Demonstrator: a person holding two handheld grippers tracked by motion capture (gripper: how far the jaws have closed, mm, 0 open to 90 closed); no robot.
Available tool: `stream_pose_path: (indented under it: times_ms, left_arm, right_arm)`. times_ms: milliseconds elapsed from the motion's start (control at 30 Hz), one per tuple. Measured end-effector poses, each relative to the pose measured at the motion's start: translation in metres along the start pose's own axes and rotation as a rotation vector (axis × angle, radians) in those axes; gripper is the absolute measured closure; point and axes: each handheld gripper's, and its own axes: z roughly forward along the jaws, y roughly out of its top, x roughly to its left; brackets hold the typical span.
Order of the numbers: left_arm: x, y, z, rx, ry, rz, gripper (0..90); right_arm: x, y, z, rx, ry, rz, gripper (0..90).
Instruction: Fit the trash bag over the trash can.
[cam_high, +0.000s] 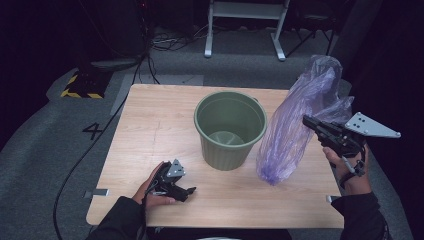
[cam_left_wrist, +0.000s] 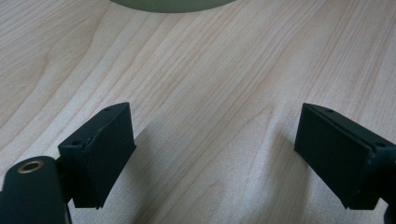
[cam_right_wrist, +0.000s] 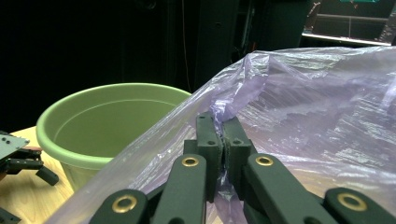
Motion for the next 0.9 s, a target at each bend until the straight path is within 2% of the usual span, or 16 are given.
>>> stream_pose_path:
  times_ms: [167,633,733,800,900]
  left_arm:
    - [0.000,0.000,0.000,0.000,0.001,-0.001,11.5]
    - [-0.001,0.001,0.001,0.000,0.002,-0.003,11.4]
    - [-0.001,0.001,0.000,0.000,-0.006,0.014,14.1]
    - [-0.004,0.002,-0.001,0.005,0.011,0.015,14.7]
    - [-0.009,0.004,-0.002,0.001,0.028,0.043,17.7]
  right_arm:
    - [0.007,0.010,0.008,0.003,0.020,-0.028,88.5]
    - [0.004,0.045,0.008,-0.058,0.030,-0.040,88.5]
    - [0.004,0.048,0.015,-0.060,0.024,-0.031,88.5]
    - [0.004,0.048,0.021,-0.053,0.019,-0.032,88.5]
    - [0.002,0.047,0.031,-0.052,0.015,-0.024,88.5]
